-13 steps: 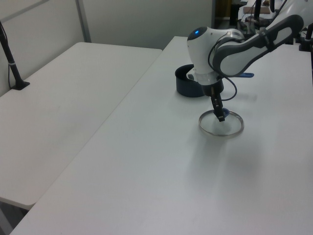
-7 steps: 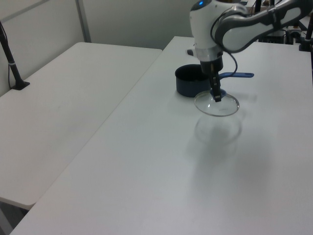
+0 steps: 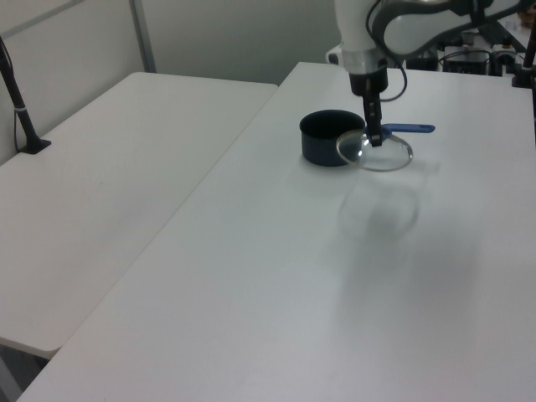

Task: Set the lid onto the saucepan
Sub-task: 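Carry the glass lid over the dark saucepan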

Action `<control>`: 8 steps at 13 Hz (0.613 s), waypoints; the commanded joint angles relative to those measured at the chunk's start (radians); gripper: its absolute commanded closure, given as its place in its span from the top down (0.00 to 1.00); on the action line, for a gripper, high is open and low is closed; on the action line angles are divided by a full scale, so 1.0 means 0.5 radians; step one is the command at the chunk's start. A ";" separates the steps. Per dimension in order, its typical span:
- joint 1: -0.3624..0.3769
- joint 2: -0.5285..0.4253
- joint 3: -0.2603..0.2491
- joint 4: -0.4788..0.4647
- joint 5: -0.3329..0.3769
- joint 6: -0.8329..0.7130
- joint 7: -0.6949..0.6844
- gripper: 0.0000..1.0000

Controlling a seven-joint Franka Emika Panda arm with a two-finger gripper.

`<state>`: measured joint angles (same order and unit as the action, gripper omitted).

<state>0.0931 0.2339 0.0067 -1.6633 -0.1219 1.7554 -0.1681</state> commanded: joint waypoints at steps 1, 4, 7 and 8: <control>-0.121 0.047 -0.065 0.188 0.114 -0.075 -0.057 0.45; -0.152 0.161 -0.148 0.338 0.158 -0.078 -0.053 0.46; -0.155 0.348 -0.268 0.574 0.253 -0.066 -0.050 0.45; -0.156 0.370 -0.292 0.602 0.274 -0.059 -0.047 0.44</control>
<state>0.0051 0.3606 -0.1010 -1.4595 -0.0208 1.7543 -0.1799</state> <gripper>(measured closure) 0.388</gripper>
